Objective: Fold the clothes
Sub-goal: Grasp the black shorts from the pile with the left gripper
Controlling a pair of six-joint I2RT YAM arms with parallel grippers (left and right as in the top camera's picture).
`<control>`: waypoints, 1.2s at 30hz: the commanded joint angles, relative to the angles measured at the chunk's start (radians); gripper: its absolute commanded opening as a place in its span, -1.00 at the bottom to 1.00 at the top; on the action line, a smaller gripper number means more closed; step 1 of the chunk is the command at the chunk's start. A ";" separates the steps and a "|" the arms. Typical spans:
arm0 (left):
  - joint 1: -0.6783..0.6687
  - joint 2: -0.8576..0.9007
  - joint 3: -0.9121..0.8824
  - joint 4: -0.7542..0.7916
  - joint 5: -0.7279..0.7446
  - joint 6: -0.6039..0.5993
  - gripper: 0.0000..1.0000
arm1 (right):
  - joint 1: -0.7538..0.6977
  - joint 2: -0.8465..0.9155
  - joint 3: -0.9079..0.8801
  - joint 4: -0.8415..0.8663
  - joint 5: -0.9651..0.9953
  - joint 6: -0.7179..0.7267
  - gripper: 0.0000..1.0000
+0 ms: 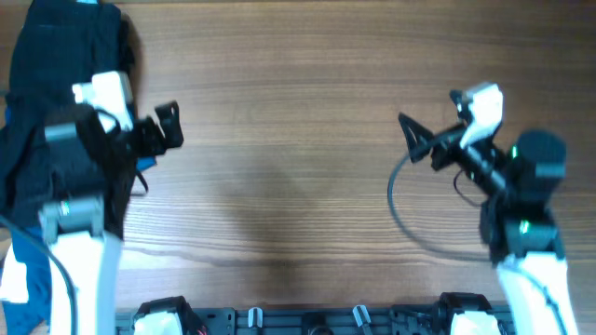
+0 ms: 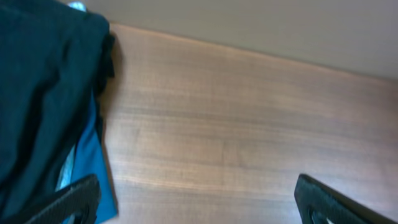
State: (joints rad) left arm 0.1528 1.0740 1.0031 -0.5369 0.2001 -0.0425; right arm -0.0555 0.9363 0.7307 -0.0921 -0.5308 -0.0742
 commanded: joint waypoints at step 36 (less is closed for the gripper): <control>0.184 0.911 0.287 0.414 -0.303 0.249 0.26 | 0.002 0.653 0.521 -0.357 -0.243 0.101 0.89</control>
State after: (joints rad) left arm 0.3351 1.9614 1.2785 -0.1200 -0.0895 0.1925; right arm -0.0555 1.5845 1.2316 -0.4488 -0.7773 0.0227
